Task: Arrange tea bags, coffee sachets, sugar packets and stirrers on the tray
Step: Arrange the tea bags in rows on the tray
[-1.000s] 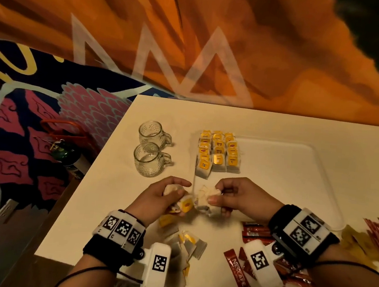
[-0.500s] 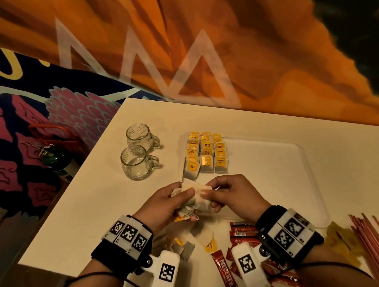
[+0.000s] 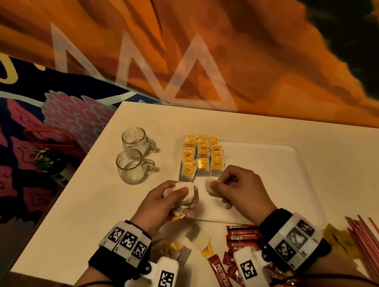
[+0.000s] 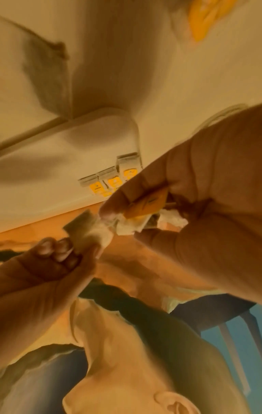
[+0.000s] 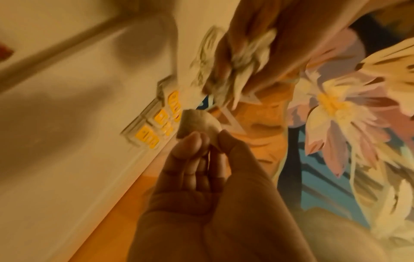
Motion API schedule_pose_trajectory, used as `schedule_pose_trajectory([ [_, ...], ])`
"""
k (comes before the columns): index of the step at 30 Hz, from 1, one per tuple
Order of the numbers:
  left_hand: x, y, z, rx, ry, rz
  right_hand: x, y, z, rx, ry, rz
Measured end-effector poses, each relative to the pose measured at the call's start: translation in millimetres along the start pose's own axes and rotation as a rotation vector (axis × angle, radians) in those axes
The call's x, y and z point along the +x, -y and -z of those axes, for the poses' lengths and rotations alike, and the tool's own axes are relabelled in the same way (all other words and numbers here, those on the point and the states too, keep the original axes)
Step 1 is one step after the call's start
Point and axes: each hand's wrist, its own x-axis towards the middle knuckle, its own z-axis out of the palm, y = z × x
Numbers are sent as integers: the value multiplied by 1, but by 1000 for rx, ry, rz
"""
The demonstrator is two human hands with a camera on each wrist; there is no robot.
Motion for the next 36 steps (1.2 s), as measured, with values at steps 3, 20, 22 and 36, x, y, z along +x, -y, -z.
schedule_pose_trajectory([
  [3, 1, 1, -9, 42, 44, -11, -8, 7, -16, 55, 71, 31],
  [20, 8, 8, 3, 82, 43, 24, -4, -14, -13, 140, 149, 39],
  [22, 9, 7, 10, 76, -5, 15, 0, -20, -10, 72, 119, 58],
  [36, 24, 5, 47, 140, -153, 7, 75, -58, -25, -327, 172, -103],
])
